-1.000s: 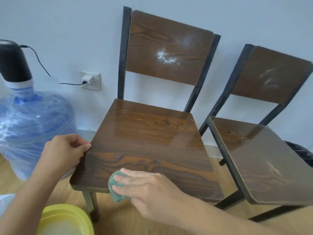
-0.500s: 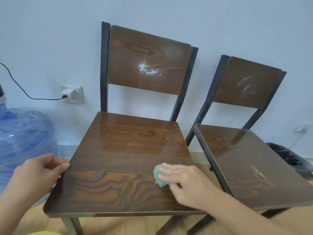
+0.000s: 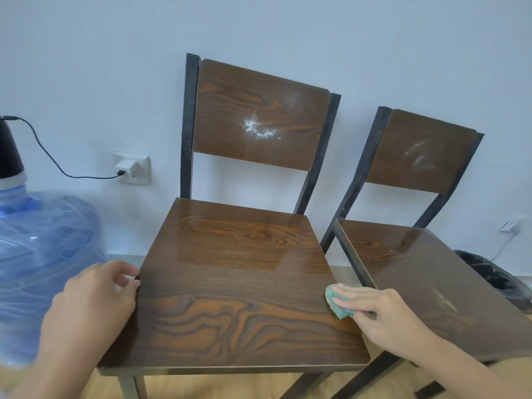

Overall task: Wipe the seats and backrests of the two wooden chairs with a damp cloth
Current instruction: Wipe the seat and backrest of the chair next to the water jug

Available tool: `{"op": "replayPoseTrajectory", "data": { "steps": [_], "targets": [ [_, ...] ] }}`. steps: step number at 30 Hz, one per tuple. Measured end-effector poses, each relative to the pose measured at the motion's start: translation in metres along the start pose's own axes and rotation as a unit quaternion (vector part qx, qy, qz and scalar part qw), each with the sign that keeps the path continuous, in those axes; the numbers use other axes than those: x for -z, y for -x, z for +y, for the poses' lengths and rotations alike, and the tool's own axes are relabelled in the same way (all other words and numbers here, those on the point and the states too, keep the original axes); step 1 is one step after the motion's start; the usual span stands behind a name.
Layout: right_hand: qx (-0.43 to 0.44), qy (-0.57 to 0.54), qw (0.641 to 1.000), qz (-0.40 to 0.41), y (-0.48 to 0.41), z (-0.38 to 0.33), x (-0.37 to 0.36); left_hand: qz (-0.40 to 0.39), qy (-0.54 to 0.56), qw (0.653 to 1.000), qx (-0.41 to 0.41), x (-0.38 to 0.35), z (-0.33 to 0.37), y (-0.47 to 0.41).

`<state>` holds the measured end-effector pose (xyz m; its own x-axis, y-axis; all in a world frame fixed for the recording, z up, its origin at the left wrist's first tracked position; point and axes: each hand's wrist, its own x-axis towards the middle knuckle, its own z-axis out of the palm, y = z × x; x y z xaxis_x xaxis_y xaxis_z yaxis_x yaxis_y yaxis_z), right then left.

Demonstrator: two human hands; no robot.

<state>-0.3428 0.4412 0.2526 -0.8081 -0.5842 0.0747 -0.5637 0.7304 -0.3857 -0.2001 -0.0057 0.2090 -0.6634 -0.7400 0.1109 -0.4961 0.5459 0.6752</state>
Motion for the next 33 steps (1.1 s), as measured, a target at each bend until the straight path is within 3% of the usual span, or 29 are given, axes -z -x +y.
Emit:
{"op": "replayPoseTrajectory", "data": {
  "steps": [5, 11, 15, 22, 28, 33],
  "targets": [
    [-0.062, 0.057, 0.996, 0.034, -0.119, 0.000, -0.007, -0.010, 0.001, 1.000, -0.003, -0.001, 0.022, 0.017],
    [-0.197, -0.002, 0.974, 0.111, -0.210, -0.023, -0.029, 0.002, 0.005, 1.000, 0.021, -0.003, 0.024, 0.018],
    [-0.147, -0.007, 0.985, 0.094, -0.226, -0.068, -0.053, -0.016, 0.022, 0.999, 0.036, 0.001, 0.024, 0.013],
    [0.031, 0.018, 0.999, 0.006, -0.254, -0.162, -0.104, -0.010, 0.014, 0.997, 0.070, 0.010, 0.028, 0.007],
    [0.009, 0.026, 0.999, 0.033, -0.263, -0.131, -0.083, 0.010, 0.001, 0.995, 0.102, 0.002, 0.043, -0.019],
    [0.095, 0.083, 0.988, -0.092, -0.244, -0.127, -0.054, -0.019, -0.032, 0.999, -0.015, -0.007, 0.103, -0.074]
  ]
}}
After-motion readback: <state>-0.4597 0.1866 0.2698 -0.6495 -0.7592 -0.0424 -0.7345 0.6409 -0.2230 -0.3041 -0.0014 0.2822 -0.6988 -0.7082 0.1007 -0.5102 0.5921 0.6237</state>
